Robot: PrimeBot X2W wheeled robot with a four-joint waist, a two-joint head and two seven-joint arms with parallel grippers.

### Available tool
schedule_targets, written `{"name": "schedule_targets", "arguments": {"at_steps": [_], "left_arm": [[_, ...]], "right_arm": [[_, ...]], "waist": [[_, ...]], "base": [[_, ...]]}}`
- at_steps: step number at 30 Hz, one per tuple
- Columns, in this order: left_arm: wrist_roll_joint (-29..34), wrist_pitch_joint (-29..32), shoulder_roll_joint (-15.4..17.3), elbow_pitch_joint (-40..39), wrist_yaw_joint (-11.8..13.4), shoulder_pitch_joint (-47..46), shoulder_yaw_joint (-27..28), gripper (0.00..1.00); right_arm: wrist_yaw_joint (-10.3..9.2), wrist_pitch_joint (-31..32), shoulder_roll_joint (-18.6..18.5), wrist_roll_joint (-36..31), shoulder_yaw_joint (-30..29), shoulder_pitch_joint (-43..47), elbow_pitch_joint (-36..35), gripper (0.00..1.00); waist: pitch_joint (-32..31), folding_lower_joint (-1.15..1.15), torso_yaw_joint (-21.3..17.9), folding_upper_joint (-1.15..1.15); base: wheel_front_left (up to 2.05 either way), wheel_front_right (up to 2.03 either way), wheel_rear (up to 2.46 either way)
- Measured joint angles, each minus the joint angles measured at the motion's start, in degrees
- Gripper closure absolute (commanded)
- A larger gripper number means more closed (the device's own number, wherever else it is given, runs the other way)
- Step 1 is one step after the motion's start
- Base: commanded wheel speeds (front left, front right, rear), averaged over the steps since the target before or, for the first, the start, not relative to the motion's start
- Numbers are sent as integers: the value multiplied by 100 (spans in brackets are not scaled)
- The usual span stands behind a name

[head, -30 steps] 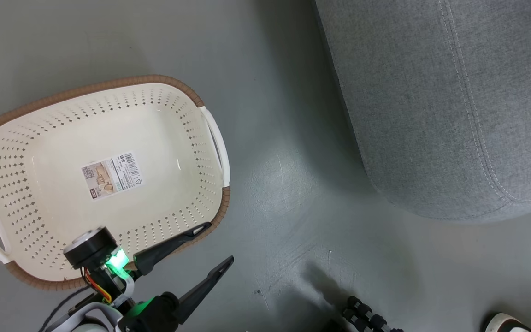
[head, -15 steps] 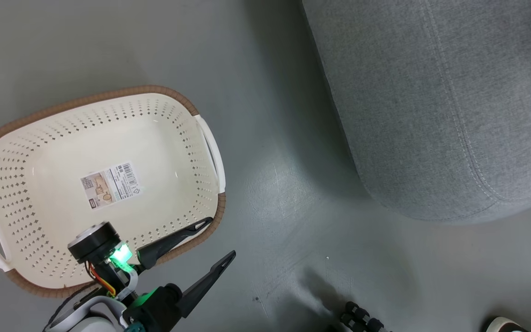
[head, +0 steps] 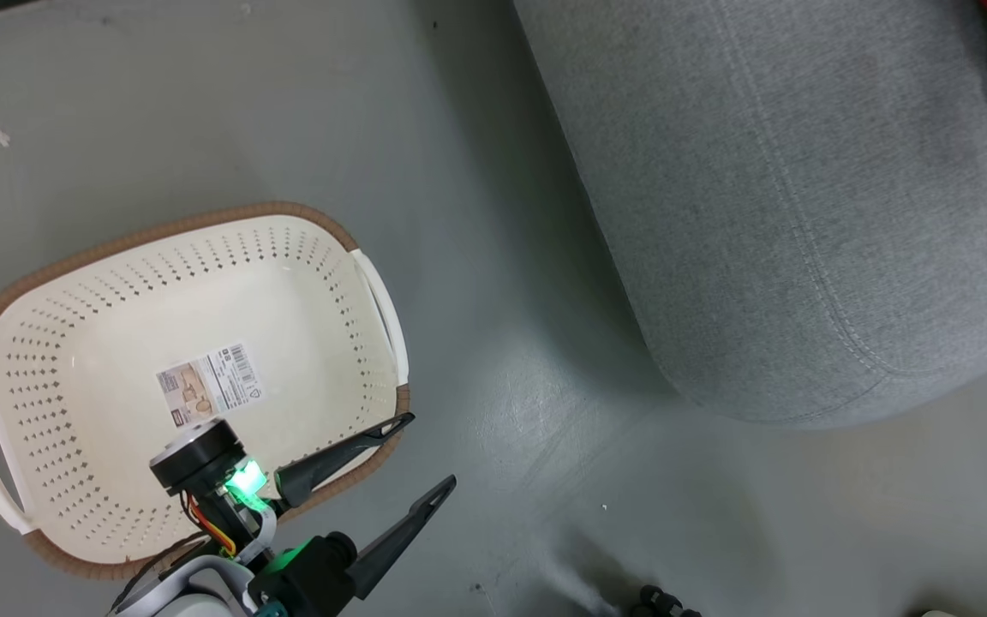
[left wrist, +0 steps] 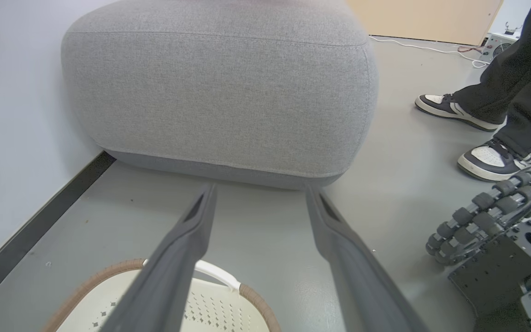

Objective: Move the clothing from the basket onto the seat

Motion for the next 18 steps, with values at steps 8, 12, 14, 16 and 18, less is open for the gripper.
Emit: {"name": "schedule_targets", "arguments": {"at_steps": [8,12,14,16,18], "left_arm": [[-1,0,-136,78,0,1,-151,0],[-48,0,-224,144,0,1,-190,0],[-49,0,-292,169,-1,2,-220,0],[-47,0,-331,174,0,3,-243,0],[-46,0,-341,180,0,4,-258,0]], "right_arm": [[0,-7,93,27,-56,337,-364,0],[0,-8,218,54,10,499,-626,0],[0,-8,263,124,51,542,-764,0],[0,-8,265,204,140,600,-900,0],[0,-9,268,250,221,631,-1029,0]], "waist": [[-316,0,-66,0],[-508,0,-99,0],[-607,0,-112,0],[-706,0,-124,0],[-806,0,-135,0]], "base": [[0,0,0],[0,0,0],[0,0,0],[0,0,0],[0,0,0]]}}
